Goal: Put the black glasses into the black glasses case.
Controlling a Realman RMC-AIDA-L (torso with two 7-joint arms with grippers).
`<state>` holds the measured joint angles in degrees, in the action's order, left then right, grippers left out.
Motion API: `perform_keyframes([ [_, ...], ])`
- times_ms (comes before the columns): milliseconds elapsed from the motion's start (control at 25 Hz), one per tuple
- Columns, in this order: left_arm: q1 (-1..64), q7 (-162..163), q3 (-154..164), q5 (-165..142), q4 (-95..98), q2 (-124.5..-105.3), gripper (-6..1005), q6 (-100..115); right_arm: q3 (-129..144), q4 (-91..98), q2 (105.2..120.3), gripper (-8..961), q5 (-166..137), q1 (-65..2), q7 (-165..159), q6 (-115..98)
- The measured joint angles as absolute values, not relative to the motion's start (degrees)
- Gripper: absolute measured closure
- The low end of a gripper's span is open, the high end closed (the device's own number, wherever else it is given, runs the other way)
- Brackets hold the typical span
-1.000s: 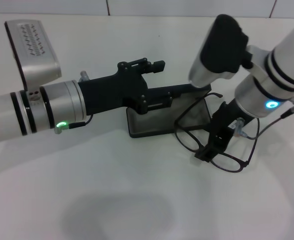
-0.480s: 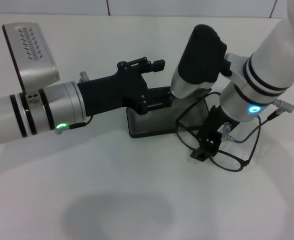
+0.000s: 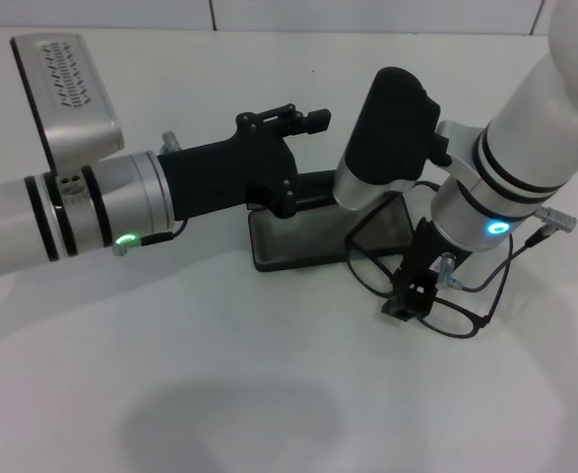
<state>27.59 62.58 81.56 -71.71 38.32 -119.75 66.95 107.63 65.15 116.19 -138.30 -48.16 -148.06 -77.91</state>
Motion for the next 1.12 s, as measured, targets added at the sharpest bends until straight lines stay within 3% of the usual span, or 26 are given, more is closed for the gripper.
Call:
perform_keyframes([
  [160,27.82,62.58,81.56,-71.71,38.32,-119.79,275,66.85,107.71,65.22,116.19,517,-138.37,-47.91,-148.01,-78.02],
  [280,27.85,62.76,81.56,-71.71,38.32,-119.79,275,67.00,107.62,65.74,116.19,664,-138.39,-47.82,-148.05,-78.76],
  [480,27.86,63.09,81.65,-71.71,38.32,-119.76,275,67.20,105.75,68.30,115.93,802,-138.51,-46.71,-147.96,-82.27],
  [1120,27.67,64.42,81.40,-72.05,38.36,-119.35,276,71.36,93.46,85.24,115.67,846,-143.50,-35.99,-144.03,-92.66],
])
